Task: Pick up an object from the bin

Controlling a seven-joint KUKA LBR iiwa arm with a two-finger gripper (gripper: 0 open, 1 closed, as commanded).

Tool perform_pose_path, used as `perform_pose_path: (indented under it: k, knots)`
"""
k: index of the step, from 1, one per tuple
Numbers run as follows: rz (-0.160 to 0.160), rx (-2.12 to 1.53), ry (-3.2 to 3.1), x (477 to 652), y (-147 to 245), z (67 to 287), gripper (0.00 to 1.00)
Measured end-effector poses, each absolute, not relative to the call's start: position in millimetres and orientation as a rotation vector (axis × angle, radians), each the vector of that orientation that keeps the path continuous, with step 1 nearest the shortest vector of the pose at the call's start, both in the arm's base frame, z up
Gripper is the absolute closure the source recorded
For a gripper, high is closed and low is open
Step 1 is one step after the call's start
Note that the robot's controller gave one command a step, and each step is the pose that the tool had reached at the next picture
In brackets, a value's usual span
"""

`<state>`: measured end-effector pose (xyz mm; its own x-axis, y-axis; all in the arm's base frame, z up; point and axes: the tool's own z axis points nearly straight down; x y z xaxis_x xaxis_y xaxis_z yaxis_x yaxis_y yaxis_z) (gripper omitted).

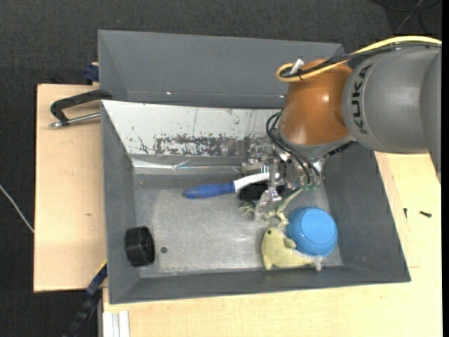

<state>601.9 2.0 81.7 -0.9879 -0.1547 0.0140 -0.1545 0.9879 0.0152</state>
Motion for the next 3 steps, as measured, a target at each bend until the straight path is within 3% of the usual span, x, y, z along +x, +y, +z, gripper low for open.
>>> perform_pose_path:
  k: [1, 2, 3]
  knots:
    - [-0.004, -0.242, -3.141, 597.0, 10, 75, 0.00]
    - [-0.006, -0.241, -3.132, 595.8, 11, 76, 1.00]
    - [-0.003, -0.240, -3.140, 597.7, 12, 110, 1.00]
